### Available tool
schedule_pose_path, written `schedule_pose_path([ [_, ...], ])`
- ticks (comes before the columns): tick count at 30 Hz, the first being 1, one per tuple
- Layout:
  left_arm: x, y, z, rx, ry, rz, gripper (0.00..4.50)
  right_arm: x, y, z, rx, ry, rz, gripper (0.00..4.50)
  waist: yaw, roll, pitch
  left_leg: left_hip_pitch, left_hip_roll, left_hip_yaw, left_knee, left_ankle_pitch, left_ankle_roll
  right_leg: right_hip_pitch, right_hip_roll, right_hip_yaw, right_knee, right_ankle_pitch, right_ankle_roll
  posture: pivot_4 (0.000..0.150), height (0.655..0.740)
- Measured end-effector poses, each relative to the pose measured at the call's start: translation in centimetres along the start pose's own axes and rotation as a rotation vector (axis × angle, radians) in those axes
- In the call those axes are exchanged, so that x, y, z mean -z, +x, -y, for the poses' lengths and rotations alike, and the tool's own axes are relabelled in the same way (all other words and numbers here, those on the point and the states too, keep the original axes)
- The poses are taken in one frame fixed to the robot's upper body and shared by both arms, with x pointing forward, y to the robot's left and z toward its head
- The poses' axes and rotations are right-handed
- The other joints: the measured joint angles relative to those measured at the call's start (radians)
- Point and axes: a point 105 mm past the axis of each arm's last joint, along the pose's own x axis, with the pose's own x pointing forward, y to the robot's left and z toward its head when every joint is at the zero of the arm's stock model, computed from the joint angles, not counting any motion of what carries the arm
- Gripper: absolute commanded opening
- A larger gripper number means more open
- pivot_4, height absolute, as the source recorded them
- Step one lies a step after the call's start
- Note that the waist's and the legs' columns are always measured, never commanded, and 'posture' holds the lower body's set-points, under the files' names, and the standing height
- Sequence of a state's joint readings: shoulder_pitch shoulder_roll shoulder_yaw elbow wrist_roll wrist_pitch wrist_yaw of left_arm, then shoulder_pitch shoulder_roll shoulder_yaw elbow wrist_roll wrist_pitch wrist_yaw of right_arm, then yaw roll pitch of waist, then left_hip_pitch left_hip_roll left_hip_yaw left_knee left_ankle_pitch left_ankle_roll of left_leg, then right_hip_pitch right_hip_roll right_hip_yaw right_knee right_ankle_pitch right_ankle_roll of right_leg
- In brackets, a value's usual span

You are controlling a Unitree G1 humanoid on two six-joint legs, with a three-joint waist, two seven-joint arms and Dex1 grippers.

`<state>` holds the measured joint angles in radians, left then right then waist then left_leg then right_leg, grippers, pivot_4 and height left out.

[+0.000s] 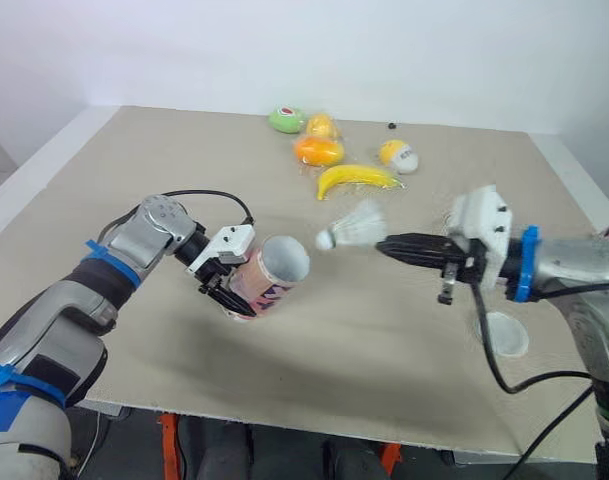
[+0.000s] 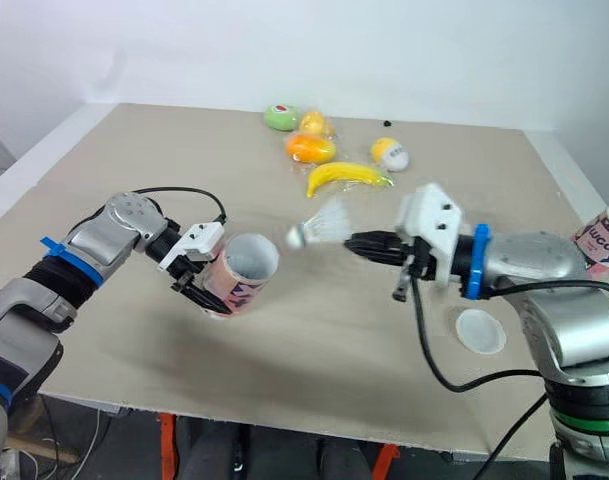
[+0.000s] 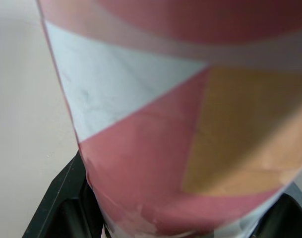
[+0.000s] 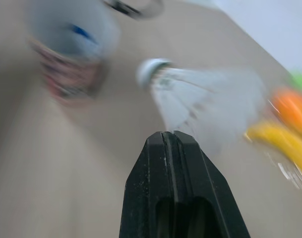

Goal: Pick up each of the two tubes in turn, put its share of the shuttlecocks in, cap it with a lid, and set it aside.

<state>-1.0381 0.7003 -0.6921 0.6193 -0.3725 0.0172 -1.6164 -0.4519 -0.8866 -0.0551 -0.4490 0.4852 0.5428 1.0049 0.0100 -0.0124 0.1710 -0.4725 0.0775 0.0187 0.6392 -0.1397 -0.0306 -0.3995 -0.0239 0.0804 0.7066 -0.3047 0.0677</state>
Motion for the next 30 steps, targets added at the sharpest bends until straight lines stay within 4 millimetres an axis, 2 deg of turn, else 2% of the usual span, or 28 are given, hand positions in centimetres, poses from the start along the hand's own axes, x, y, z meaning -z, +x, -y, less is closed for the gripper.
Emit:
schedule_pose_path([
  [3,0.0,0.0,0.0,0.000,0.000,0.000,2.94,-0.7,1.3,-0.9,-0.103,-0.068,-0.009,0.07,0.000,0.000,0.000,0.000,0.000,0.000,0.000,0.000,0.000,-0.001,0.000,0.000,0.000,0.003,-0.003,0.150,0.6917],
  [8,0.0,0.0,0.0,-0.002,-0.002,0.000,2.94,-2.0,1.5,-0.8,-0.170,-0.190,-0.035,0.07,0.000,0.000,0.000,0.000,0.000,0.000,0.000,0.000,0.000,-0.001,0.000,-0.001,0.000,0.003,-0.003,0.150,0.6917],
  [15,0.0,0.0,0.0,-0.002,-0.002,0.000,2.94,-2.4,1.2,0.5,-0.146,-0.202,-0.033,0.07,-0.001,0.000,0.000,0.000,0.000,0.000,0.000,0.000,0.000,-0.001,0.000,0.000,0.000,0.003,-0.003,0.150,0.6917],
  [20,0.0,0.0,0.0,-0.002,-0.002,0.000,2.94,-3.0,-0.4,1.7,-0.085,-0.228,-0.048,0.07,0.000,0.000,0.000,0.000,0.000,0.000,0.000,0.000,0.000,-0.001,0.000,0.000,0.000,0.004,-0.005,0.150,0.6917],
  [25,0.0,0.0,0.0,-0.003,-0.001,-0.001,2.94,-3.0,-0.7,1.8,-0.079,-0.234,-0.056,0.07,-0.001,0.000,0.000,0.000,0.001,0.000,0.000,0.000,0.000,-0.002,0.000,0.000,0.000,0.005,-0.005,0.150,0.6917],
  [30,0.0,0.0,-0.1,-0.002,0.000,0.000,2.94,-3.5,-0.1,0.8,-0.118,-0.249,-0.038,0.07,-0.001,0.000,0.000,0.000,0.001,0.000,0.000,0.000,0.000,-0.002,0.000,0.000,0.000,0.005,-0.005,0.150,0.6917],
])
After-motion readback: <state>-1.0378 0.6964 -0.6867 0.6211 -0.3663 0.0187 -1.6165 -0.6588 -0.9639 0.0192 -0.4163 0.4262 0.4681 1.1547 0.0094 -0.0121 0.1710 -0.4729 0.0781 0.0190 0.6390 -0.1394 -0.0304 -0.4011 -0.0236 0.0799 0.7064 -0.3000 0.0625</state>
